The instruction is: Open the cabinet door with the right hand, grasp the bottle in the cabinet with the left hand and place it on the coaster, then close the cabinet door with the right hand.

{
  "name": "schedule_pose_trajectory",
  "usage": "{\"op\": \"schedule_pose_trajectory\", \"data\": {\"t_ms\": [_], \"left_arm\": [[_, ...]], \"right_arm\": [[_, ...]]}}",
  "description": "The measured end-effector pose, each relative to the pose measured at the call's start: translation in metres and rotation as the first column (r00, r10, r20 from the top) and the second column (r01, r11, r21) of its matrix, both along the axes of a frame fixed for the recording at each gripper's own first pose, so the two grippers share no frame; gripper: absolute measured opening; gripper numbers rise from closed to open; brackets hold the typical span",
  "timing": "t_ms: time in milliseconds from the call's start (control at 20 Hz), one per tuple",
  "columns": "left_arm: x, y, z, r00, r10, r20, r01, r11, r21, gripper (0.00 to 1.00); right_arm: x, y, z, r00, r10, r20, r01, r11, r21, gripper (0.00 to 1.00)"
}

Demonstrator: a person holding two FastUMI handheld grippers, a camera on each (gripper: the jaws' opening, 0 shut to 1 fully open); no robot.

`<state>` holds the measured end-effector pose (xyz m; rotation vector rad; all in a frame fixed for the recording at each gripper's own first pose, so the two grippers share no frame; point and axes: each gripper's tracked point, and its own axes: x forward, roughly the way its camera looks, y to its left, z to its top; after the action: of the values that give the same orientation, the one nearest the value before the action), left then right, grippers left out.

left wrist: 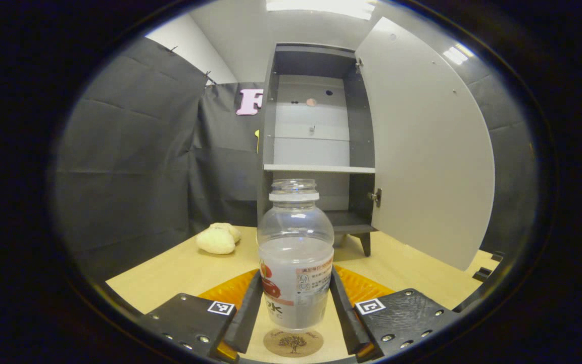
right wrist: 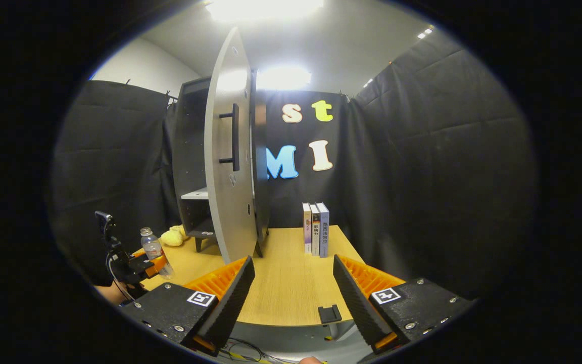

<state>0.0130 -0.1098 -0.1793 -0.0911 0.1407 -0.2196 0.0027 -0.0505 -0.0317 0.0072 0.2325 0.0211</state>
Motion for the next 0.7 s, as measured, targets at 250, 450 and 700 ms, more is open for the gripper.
{"op": "schedule_pose_trajectory", "data": {"t_ms": [250, 450, 700], "left_arm": [[0.006, -0.003, -0.028, 0.999, 0.024, -0.034, -0.023, 1.0, 0.019, 0.72], [0.009, -0.004, -0.05, 0.997, 0.038, -0.073, -0.037, 0.999, 0.016, 0.71], [0.01, -0.003, -0.067, 0.993, 0.063, -0.1, -0.059, 0.997, 0.041, 0.71]], "right_arm": [[0.007, -0.006, -0.009, 1.0, -0.003, -0.024, 0.003, 1.0, -0.012, 0.96], [0.014, -0.003, -0.017, 0.999, 0.006, -0.044, -0.007, 1.0, -0.013, 0.96], [0.022, 0.006, -0.017, 0.998, 0.034, -0.051, -0.035, 0.999, -0.023, 0.96]]}}
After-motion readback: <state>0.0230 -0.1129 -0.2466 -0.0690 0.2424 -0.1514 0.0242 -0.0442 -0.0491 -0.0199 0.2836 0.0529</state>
